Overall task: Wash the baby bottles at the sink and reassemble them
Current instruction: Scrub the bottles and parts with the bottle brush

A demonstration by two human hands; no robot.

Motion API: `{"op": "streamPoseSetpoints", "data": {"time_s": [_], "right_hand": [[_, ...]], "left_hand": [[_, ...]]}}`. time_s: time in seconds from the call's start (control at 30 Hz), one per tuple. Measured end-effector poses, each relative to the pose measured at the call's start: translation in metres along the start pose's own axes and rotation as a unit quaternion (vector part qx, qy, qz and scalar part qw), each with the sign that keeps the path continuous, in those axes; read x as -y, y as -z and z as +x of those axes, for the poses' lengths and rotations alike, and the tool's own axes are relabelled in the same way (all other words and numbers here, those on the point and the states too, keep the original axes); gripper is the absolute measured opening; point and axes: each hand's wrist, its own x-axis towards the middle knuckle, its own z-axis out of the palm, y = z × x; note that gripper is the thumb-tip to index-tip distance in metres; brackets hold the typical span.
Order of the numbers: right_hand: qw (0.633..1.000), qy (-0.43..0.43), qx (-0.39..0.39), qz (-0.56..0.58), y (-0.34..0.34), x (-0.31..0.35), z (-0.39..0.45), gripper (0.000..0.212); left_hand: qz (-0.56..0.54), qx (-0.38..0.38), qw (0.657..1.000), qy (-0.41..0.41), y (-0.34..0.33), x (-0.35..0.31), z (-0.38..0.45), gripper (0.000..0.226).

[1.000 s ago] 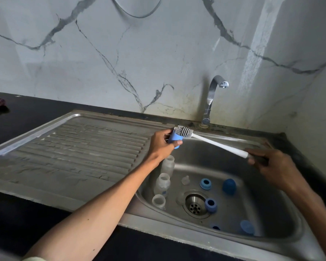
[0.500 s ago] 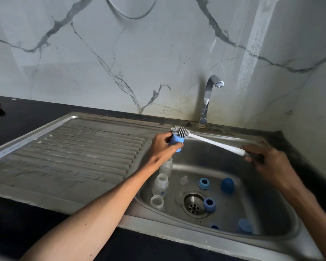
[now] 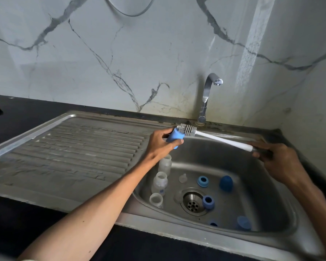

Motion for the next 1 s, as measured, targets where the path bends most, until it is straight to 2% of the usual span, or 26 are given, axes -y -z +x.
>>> {"op": "streamPoseSetpoints", "data": {"time_s": [0.17, 0.23, 0.33, 0.47, 0.63, 0.77, 0.93, 1.0], "right_hand": [[0.999, 0.033, -0.003, -0.009, -0.001, 0.0, 0.0, 0.036], [0.999, 0.043, -0.007, -0.01, 0.005, -0.003, 0.001, 0.034], [0.996, 0.079, -0.029, -0.041, 0.004, -0.001, -0.001, 0.034], [0.995, 0.088, -0.029, -0.036, -0.003, 0.003, -0.001, 0.039], [0.994, 0.094, -0.033, -0.05, 0.006, -0.003, 0.001, 0.043], [0.99, 0.13, -0.033, -0.049, -0.004, 0.007, -0.004, 0.047], [0.993, 0.106, -0.048, -0.017, 0.011, -0.004, -0.001, 0.039], [0.994, 0.103, -0.038, -0.016, 0.004, 0.002, -0.003, 0.039]], "left_hand": [[0.104, 0.017, 0.993, -0.047, 0.001, 0.002, -0.001, 0.02], [0.15, 0.031, 0.986, -0.067, 0.002, 0.004, 0.0, 0.025], [0.184, 0.046, 0.98, -0.055, 0.0, 0.007, 0.0, 0.032], [0.147, 0.037, 0.988, -0.022, 0.002, 0.004, 0.001, 0.04], [0.105, 0.038, 0.994, -0.02, 0.002, -0.003, 0.0, 0.052], [0.116, 0.047, 0.992, -0.022, -0.002, -0.002, -0.001, 0.05], [0.113, 0.048, 0.992, -0.013, 0.0, -0.007, -0.002, 0.054], [0.109, 0.055, 0.992, -0.013, -0.001, -0.009, -0.005, 0.048]]}}
